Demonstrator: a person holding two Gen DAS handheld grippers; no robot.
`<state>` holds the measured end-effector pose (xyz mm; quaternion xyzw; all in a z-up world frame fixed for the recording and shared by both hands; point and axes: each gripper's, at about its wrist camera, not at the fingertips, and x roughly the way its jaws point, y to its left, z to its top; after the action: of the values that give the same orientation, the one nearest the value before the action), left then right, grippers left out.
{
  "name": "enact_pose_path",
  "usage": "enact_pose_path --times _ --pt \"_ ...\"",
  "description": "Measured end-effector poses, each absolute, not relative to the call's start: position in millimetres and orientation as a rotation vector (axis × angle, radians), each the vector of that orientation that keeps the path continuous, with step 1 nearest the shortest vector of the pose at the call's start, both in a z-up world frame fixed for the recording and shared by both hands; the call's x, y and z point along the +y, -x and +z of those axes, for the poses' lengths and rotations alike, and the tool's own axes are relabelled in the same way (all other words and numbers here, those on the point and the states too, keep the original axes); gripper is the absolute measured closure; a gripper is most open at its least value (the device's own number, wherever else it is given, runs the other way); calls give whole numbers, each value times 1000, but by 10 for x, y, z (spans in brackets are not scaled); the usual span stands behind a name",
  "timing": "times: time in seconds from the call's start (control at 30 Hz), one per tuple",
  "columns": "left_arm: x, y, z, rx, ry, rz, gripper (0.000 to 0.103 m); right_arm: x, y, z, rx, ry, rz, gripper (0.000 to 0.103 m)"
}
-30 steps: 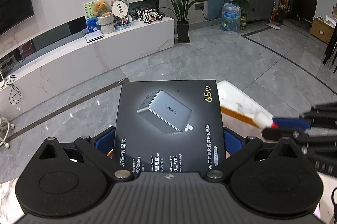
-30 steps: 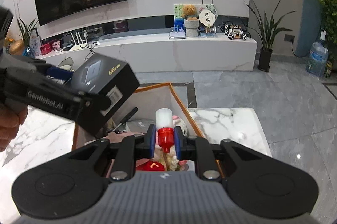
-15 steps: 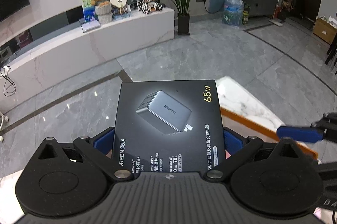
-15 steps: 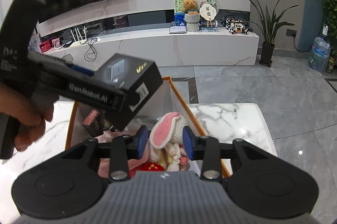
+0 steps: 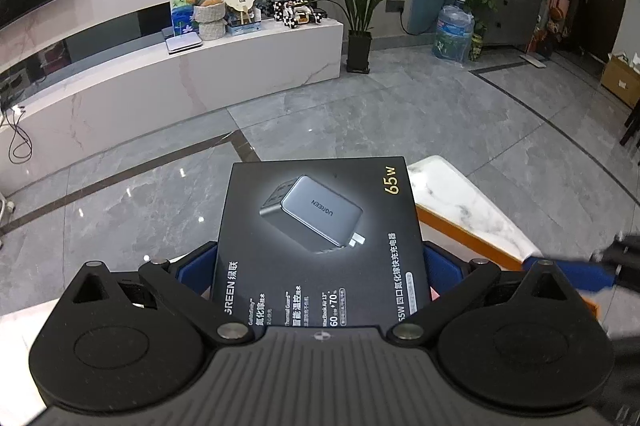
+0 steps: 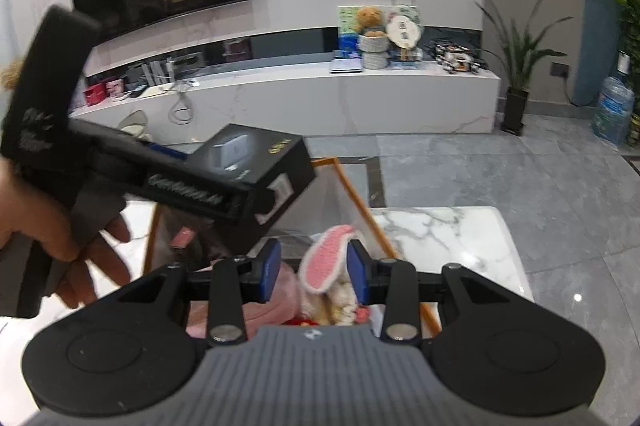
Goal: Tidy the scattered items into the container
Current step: 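Lower the bottle into the box with the right tool while the left tool lowers the charger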
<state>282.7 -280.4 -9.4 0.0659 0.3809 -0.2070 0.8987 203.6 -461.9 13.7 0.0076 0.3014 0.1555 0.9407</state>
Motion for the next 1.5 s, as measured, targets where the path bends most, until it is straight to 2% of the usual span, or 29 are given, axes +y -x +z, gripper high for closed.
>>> enact_pose_path --times 0.13,0.33,0.7,0.77,0.83,1.23,1.37,1.5 --pt "-2813 -2813 -63 782 -127 -439 0 -4512 -2051 128 600 -14 363 59" --pt "-2824 -2787 -40 786 -131 -458 0 -4309 -2120 105 581 -16 376 59" --pt "-2773 -2778 -13 783 -111 -470 0 -4256 -2309 -49 686 -26 294 59" --pt "-2781 -2795 -35 792 -118 -467 0 -4229 -2272 5 664 -24 352 57" --pt "-2783 -2814 -59 799 -120 -460 0 -4214 -2246 48 644 -29 391 47" --pt "-2725 -2776 -36 804 -89 -452 0 -4304 -2249 118 591 -154 391 46" --pt "-2779 -2738 -20 831 -113 -489 0 -4372 -2313 89 600 -225 356 35" --pt "-2862 -2685 -30 825 -168 -473 0 -4357 -2338 47 624 -240 357 34"
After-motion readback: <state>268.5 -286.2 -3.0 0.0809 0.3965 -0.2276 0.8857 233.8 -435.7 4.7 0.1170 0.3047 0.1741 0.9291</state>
